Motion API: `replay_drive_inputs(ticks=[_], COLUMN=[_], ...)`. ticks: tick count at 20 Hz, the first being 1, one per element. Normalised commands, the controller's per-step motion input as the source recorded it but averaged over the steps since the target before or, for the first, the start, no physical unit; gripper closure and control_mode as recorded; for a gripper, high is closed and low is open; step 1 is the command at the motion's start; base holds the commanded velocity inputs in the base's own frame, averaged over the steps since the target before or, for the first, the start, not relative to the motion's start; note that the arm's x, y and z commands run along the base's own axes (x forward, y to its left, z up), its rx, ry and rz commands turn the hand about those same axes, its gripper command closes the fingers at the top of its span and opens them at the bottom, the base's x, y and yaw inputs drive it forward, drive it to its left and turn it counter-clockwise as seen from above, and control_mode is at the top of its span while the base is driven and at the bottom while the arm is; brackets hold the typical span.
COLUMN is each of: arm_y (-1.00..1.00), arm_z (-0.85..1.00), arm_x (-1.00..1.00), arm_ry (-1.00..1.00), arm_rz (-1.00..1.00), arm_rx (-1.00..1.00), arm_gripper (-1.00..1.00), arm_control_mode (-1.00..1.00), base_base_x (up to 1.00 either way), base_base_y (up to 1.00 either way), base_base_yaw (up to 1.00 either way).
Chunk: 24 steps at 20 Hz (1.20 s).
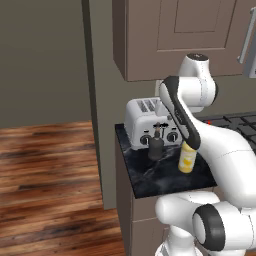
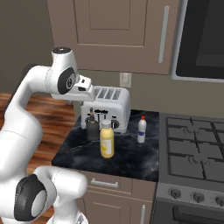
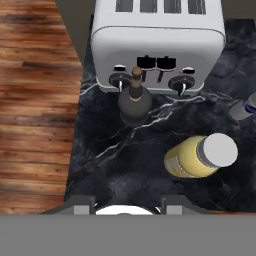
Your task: Place the drinks on the dining counter in a tight cluster.
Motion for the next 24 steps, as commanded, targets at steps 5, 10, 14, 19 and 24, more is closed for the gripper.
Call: replay_drive_inputs(ticks=[5, 10, 14, 19, 24], arm_y=[0.0, -0.03, -0.2, -0.33, -0.47], arm_z=[0.0, -0.06, -0.04, 0.0, -0.03], arm_x=[-0.01, -0.2, -0.35, -0.3, -0.2], arm_ry=[0.0, -0.02, -0.07, 0.02, 0.01], arm_rz=[0.0, 0.0, -0.01, 0.0, -0.01], arm_rx=[0.0, 0.0, 0.0, 0.0, 0.0], arm_gripper=[-1.0, -1.0, -1.0, -1.0, -1.0], arm_control_mode=[-1.0, -1.0, -1.0, -1.0, -1.0], base_base_x=[0.0, 0.0, 0.0, 0.0, 0.0], base_base_y=[0.0, 0.0, 0.0, 0.0, 0.0], base_base_yaw=[0.0, 0.0, 0.0, 0.0, 0.0])
